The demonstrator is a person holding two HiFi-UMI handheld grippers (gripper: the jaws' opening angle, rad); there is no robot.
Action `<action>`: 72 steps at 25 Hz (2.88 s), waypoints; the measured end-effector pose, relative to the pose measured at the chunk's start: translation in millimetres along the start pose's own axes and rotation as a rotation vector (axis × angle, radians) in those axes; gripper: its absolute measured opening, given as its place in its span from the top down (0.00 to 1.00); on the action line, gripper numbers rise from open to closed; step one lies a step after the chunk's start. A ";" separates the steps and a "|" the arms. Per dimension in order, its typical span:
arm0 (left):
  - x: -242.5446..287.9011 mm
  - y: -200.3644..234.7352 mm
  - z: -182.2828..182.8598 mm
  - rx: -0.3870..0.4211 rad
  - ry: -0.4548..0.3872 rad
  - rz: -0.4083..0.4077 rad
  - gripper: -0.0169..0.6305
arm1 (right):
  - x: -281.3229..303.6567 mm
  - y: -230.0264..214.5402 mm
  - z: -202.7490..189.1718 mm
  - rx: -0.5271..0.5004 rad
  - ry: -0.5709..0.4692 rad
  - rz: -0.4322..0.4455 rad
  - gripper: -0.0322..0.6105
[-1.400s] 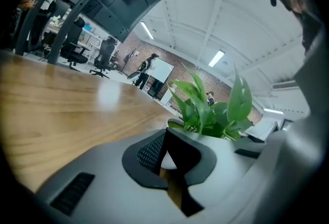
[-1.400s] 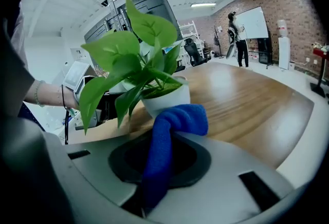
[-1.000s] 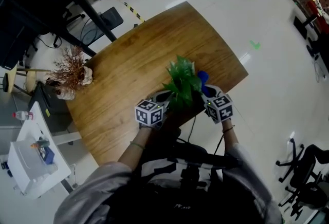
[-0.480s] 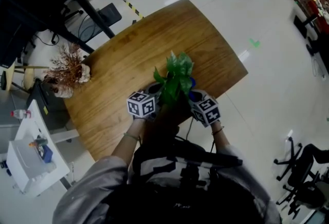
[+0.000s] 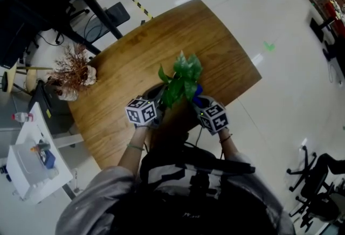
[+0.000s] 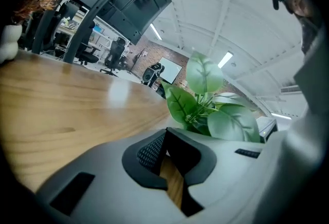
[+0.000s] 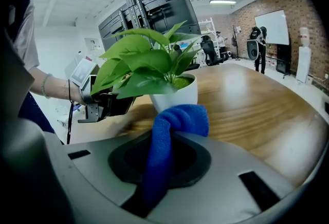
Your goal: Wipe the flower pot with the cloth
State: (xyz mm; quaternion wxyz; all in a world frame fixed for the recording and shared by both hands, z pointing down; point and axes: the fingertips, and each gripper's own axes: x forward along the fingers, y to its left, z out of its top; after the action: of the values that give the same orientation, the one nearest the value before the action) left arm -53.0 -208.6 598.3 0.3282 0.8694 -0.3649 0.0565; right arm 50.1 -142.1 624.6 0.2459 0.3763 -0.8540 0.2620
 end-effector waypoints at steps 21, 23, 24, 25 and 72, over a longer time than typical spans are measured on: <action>7.3 -38.9 -19.1 -0.060 -0.024 -0.066 0.97 | -5.1 -36.9 55.7 -0.136 -0.018 -0.035 0.86; 5.6 -27.8 -12.7 -0.072 -0.048 -0.046 0.97 | -0.8 -27.9 50.1 -0.133 -0.019 -0.023 0.86; 4.7 -21.7 -9.5 -0.079 -0.060 -0.035 0.97 | 1.2 -21.8 47.6 -0.127 -0.016 -0.014 0.86; 3.9 -15.5 -6.3 -0.086 -0.072 -0.024 0.97 | 3.0 -14.8 45.4 -0.121 -0.009 -0.004 0.86; -17.7 27.2 21.0 -0.192 -0.193 0.073 0.97 | 41.0 40.5 42.0 -0.188 0.077 0.127 0.86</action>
State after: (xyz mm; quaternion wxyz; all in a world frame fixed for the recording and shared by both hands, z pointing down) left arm -87.1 -225.0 590.4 0.3709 0.8215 -0.4302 -0.0507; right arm -15.0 -166.3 608.1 0.2955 0.2866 -0.8868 0.2102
